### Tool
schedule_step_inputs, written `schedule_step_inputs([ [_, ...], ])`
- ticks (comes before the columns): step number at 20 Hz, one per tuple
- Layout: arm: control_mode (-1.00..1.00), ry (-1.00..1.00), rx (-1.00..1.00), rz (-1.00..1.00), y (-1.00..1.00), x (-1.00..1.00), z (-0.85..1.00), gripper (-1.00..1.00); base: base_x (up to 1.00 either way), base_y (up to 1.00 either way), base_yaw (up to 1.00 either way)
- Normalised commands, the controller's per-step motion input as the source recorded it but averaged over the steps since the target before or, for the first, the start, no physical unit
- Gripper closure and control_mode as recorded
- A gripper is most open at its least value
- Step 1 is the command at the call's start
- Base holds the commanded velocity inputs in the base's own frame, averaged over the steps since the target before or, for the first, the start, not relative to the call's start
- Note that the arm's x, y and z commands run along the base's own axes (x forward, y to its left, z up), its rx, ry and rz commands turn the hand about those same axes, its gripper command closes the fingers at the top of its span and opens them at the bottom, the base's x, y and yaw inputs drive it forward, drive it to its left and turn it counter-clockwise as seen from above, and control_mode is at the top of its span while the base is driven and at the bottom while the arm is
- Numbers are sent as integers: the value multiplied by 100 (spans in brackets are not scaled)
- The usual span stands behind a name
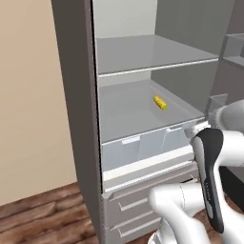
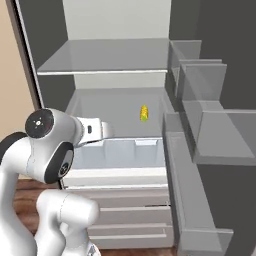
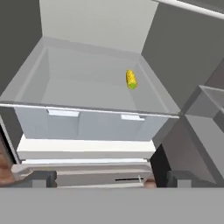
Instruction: Place one corn and one chicken drumstick in each tupperware on the nearby counter, to pack two identical lunches.
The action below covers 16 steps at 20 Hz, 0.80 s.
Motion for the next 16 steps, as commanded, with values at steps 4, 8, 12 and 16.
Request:
schedule_step_inputs([
  [4, 100, 0, 0, 0, 0, 0, 0, -100, 52, 0, 0],
  [8, 100, 0, 0, 0, 0, 0, 0, -100, 51, 0, 0],
  [12, 100, 0, 0, 0, 0, 0, 0, -100, 51, -7, 0],
  [16, 100, 0, 0, 0, 0, 0, 0, -100, 43, -12, 0],
])
